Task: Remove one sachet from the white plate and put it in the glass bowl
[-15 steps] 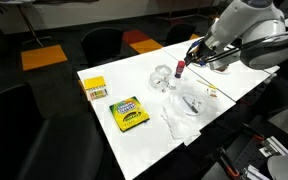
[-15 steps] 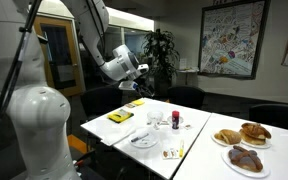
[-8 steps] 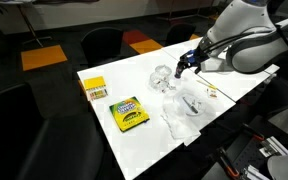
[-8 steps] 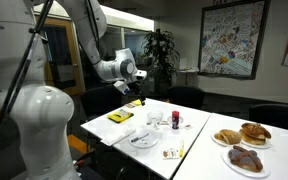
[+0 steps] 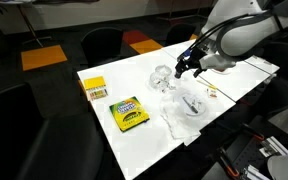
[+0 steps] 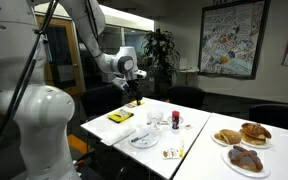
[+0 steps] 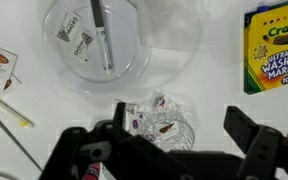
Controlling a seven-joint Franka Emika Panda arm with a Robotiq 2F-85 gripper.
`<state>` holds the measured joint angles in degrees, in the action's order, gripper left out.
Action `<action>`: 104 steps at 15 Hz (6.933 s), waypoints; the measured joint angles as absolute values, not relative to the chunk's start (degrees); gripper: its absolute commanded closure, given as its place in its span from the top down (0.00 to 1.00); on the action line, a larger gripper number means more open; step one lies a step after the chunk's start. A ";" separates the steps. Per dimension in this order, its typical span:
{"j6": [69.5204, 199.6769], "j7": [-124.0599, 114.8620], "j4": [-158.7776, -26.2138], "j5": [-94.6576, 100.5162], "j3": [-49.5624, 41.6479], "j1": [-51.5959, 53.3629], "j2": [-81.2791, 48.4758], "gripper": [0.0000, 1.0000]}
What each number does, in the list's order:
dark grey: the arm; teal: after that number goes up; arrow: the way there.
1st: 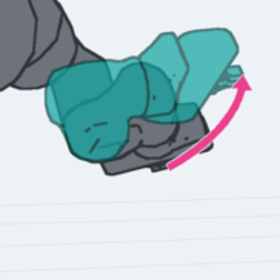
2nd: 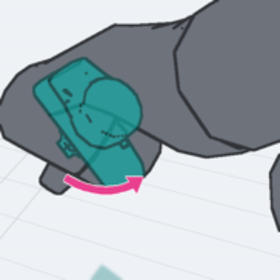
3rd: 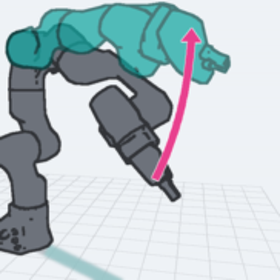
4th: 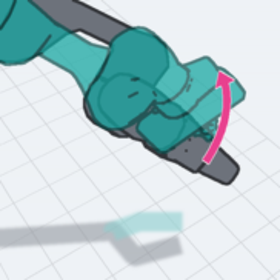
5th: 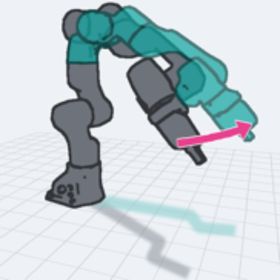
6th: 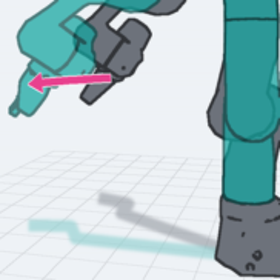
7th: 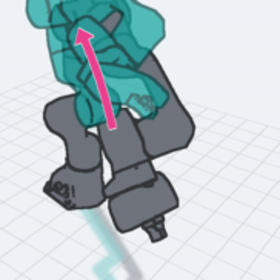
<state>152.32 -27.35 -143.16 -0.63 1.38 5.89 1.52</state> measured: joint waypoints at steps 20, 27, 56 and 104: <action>151.54 -22.88 -143.15 -12.70 2.40 5.88 0.86 1.00; 145.04 -30.23 -143.55 -6.63 1.54 3.74 0.52 1.00; 168.14 -40.68 -148.61 13.00 -10.10 4.99 -17.29 1.00; 163.81 -35.97 -133.90 -8.99 -10.04 7.88 -30.31 0.02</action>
<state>163.81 -35.97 -133.90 -8.99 -10.04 7.88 -30.31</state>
